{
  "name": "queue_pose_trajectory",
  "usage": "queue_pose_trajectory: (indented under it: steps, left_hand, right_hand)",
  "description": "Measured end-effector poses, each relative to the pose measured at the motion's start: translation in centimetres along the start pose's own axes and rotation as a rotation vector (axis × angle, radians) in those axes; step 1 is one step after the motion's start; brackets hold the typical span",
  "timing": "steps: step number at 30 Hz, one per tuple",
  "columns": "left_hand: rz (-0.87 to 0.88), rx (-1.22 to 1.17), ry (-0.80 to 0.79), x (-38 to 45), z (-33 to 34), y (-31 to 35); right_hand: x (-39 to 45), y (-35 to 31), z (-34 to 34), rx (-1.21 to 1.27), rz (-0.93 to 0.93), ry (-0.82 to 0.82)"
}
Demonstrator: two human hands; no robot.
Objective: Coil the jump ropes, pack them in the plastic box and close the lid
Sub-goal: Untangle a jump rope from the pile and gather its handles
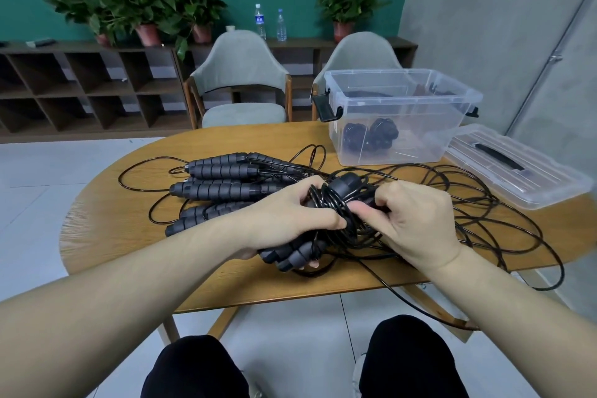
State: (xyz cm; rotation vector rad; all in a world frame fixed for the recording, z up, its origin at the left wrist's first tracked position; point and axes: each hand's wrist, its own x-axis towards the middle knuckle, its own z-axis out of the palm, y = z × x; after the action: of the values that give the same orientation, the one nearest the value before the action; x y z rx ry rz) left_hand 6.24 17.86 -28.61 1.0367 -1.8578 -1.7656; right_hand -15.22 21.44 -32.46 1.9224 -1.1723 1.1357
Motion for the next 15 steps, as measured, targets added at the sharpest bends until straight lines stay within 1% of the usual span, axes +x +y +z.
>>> queue_pose_trajectory:
  steps: [3, 6, 10, 12, 14, 15]
  left_hand:
    - [-0.039, 0.048, -0.025, 0.0, 0.2, -0.1]
    - [-0.076, 0.065, -0.039, -0.1, 0.2, -0.2]
    - [-0.082, 0.138, -0.020, -0.3, 0.1, 0.2]
    - [-0.067, 0.189, -0.018, -0.4, 0.1, 0.4]
    - [-0.052, 0.256, -0.016, -0.5, 0.1, 0.7]
    - [-0.045, 0.288, -0.021, -0.7, 0.1, 0.9]
  right_hand:
    - [-0.3, 0.4, 0.2, -0.014, -0.125, 0.028]
    - [-0.4, 0.2, 0.2, 0.017, -0.133, -0.013]
    - [-0.1, -0.2, -0.2, 0.044, -0.003, -0.101]
    - [0.0, -0.3, -0.4, 0.046, 0.043, -0.181]
    - [-0.3, -0.3, -0.7, 0.116, 0.103, -0.253]
    - [-0.5, -0.1, -0.8, 0.191, 0.159, -0.298]
